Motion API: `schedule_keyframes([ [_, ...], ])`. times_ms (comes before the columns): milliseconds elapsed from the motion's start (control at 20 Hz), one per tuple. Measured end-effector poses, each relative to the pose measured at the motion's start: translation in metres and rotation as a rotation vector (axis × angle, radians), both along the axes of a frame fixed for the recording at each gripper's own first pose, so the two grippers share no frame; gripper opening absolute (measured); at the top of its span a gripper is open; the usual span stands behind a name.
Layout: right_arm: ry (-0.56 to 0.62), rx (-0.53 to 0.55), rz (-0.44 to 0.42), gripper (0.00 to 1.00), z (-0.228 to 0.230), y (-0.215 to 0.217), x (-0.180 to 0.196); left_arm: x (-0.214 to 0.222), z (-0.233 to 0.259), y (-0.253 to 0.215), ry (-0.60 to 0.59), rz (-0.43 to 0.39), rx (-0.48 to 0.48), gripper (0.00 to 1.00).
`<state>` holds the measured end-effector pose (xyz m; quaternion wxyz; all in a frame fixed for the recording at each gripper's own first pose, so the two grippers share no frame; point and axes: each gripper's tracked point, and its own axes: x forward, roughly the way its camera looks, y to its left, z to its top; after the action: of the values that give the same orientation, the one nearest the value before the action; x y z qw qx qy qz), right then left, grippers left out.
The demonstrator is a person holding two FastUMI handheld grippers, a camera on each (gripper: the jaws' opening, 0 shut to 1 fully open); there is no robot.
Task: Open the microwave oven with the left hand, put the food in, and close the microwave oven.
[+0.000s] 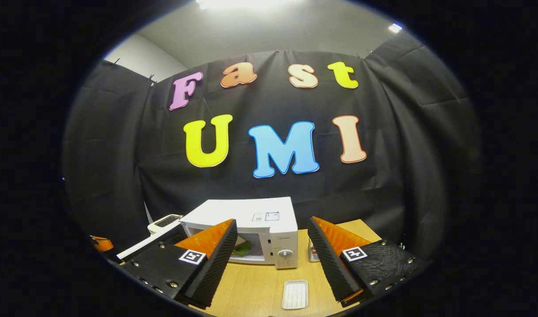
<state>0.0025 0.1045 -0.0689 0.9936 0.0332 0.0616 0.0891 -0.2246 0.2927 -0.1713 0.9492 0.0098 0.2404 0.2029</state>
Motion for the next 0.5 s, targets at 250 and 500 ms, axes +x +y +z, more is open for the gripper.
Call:
schedule_keyframes([
  [250,0.016,0.012,-0.009,0.97,-0.005,-0.01,0.006,-0.018,-0.025,-0.015,0.072,-0.035,-0.001,0.07],
  [500,0.029,0.021,0.001,0.97,-0.011,-0.014,0.01,-0.018,-0.028,-0.03,0.063,-0.034,-0.011,0.07],
])
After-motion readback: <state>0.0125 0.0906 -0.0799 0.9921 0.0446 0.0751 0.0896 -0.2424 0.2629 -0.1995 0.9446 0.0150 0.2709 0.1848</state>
